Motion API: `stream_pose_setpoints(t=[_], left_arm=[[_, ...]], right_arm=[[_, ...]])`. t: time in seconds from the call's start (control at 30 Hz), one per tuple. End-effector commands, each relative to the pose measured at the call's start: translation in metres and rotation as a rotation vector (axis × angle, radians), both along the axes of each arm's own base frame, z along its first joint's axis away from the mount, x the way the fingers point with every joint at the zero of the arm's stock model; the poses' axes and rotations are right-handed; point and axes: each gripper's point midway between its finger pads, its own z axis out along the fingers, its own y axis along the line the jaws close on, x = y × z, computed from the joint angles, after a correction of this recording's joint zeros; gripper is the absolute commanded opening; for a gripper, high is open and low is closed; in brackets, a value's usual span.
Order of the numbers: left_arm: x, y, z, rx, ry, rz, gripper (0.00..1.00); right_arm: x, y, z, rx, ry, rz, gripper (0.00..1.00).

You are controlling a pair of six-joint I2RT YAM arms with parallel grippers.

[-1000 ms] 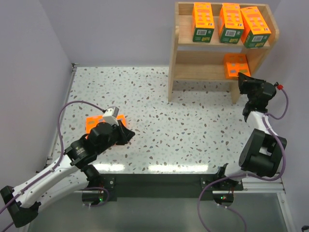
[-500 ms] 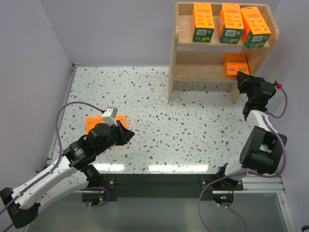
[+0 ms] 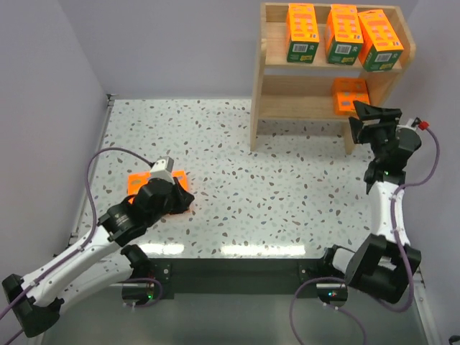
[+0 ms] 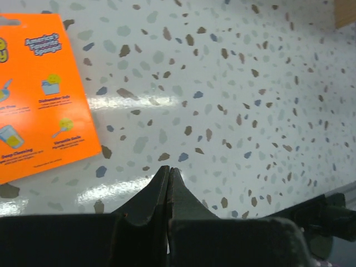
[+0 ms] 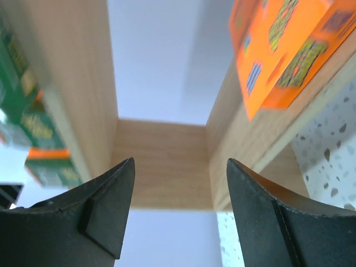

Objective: Place and organize the cleaning sponges onto the shelf

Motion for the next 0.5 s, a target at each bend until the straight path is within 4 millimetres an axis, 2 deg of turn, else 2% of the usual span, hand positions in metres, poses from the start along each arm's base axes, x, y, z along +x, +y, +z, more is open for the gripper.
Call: stream_pose_setpoints(t=[0.0, 0.03, 0.07, 0.1, 0.13, 0.17, 0.2, 0.23, 0.33, 0.37, 0.4, 0.47], left_arm=[[0.009, 0.033, -0.039, 0.173, 0.165, 0.123, 0.00], [0.015, 0.037, -0.044, 0.191, 0.168, 0.126, 0.00], [0.025, 0.050, -0.044, 0.189, 0.166, 0.180, 0.00], [0.030, 0.058, -0.048, 0.201, 0.160, 0.205, 0.00], [0.038, 0.064, -0.048, 0.223, 0.144, 0.215, 0.00], [0.048, 0.080, -0.047, 0.236, 0.147, 0.273, 0.00], [0.053, 0.089, -0.055, 0.283, 0.172, 0.282, 0.00], [0.059, 0.103, -0.055, 0.299, 0.183, 0.326, 0.00], [0.070, 0.125, -0.054, 0.347, 0.186, 0.389, 0.00], [0.071, 0.139, -0.059, 0.357, 0.196, 0.430, 0.00], [0.074, 0.144, -0.064, 0.372, 0.210, 0.431, 0.00], [0.078, 0.162, -0.076, 0.370, 0.244, 0.477, 0.00]], right_arm=[[-0.044, 0.045, -0.031, -0.131, 0.137, 0.169, 0.70], [-0.057, 0.056, -0.028, -0.190, 0.132, 0.189, 0.70], [-0.067, 0.079, -0.039, -0.253, 0.161, 0.257, 0.70], [-0.078, 0.092, -0.063, -0.245, 0.213, 0.298, 0.70], [-0.087, 0.105, -0.069, -0.252, 0.212, 0.339, 0.69], [-0.100, 0.124, -0.082, -0.277, 0.218, 0.408, 0.69], [-0.112, 0.136, -0.092, -0.278, 0.247, 0.473, 0.68], [-0.122, 0.144, -0.100, -0.293, 0.269, 0.515, 0.66], [-0.159, 0.163, -0.122, -0.366, 0.326, 0.627, 0.64], [-0.170, 0.169, -0.123, -0.407, 0.309, 0.659, 0.64], [-0.182, 0.170, -0.137, -0.401, 0.365, 0.681, 0.63], [-0.193, 0.172, -0.148, -0.399, 0.384, 0.699, 0.62]])
